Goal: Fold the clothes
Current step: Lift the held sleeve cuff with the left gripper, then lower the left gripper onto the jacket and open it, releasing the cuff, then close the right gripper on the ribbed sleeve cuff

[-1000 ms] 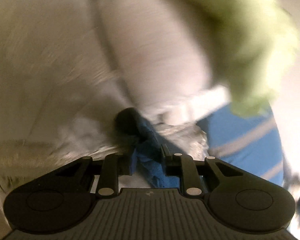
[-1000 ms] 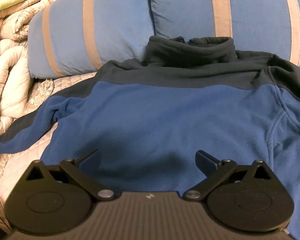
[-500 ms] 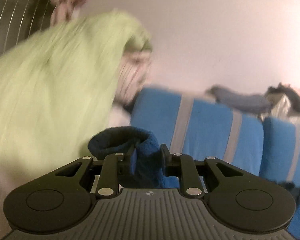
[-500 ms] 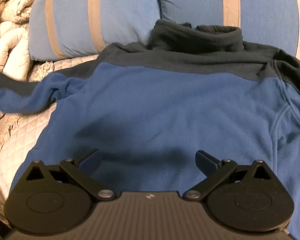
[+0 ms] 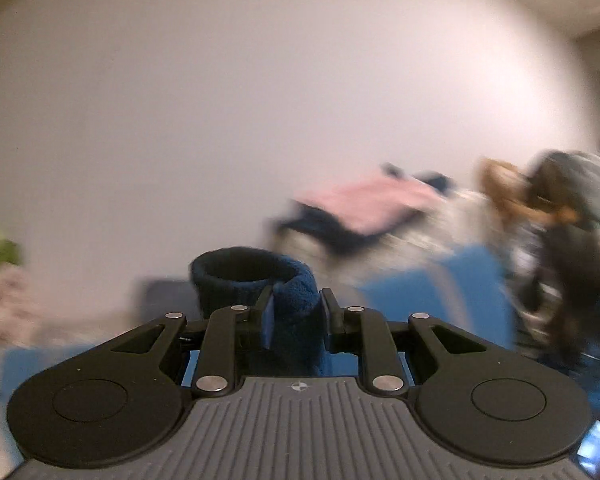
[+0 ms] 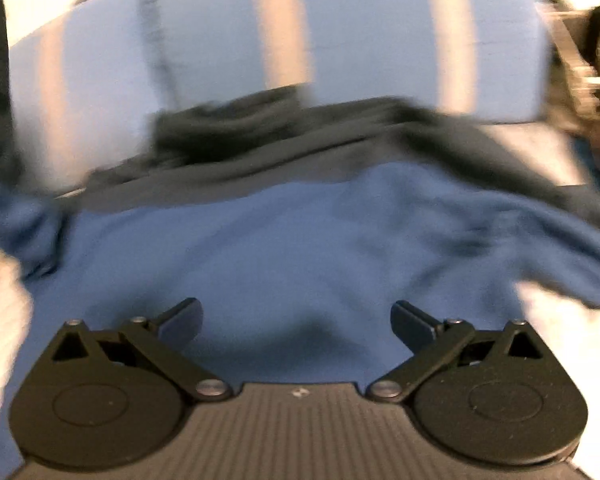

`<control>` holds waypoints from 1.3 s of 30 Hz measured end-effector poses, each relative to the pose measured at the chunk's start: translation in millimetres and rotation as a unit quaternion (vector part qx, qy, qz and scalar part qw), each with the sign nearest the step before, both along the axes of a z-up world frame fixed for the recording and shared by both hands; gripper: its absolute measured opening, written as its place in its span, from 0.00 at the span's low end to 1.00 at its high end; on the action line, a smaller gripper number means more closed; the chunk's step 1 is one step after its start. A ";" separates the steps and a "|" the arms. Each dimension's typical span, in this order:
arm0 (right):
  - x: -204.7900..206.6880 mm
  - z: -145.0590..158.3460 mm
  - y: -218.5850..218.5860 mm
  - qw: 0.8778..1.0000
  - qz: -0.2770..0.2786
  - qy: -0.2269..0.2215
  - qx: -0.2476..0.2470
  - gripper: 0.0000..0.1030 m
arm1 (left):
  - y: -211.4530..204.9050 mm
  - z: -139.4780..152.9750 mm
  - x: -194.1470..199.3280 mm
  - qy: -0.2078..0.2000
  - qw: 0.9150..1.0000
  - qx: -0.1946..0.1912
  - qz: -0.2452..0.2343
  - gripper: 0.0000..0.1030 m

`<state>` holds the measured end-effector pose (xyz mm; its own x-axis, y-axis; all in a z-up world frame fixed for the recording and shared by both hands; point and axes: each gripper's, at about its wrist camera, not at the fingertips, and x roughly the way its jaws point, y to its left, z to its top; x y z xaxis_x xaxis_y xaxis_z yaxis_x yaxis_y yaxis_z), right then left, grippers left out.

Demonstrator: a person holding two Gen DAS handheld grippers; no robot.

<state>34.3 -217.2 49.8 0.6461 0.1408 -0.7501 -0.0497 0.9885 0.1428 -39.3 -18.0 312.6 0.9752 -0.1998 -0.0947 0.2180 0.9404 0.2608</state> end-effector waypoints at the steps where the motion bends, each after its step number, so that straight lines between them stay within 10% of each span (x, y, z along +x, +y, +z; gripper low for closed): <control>1: 2.2 1.0 -9.2 0.999 -0.027 -0.002 -0.020 1.00 | -10.9 -17.7 1.0 0.016 1.000 0.007 -0.006 0.22; 12: -2.6 4.2 -96.0 0.974 -0.207 -0.011 -0.094 1.00 | -130.1 -211.3 12.2 0.192 0.976 0.076 -0.073 0.26; 18: -7.6 5.2 -102.8 0.984 -0.177 -0.014 -0.028 1.00 | -100.5 -205.5 11.0 0.257 0.958 -0.006 -0.125 0.72; 22: -11.5 5.2 -105.8 0.989 -0.148 -0.014 0.026 1.00 | -58.0 -182.5 7.4 0.269 0.944 -0.102 -0.160 0.73; 31: -20.2 5.0 -112.4 0.986 -0.080 -0.013 0.146 0.93 | 49.1 -208.5 -13.9 0.198 0.977 -0.078 0.001 0.73; 39: -16.6 -43.7 -116.1 0.944 -0.087 0.130 0.291 0.70 | 93.5 -217.6 -6.7 0.208 0.967 -0.057 0.136 0.73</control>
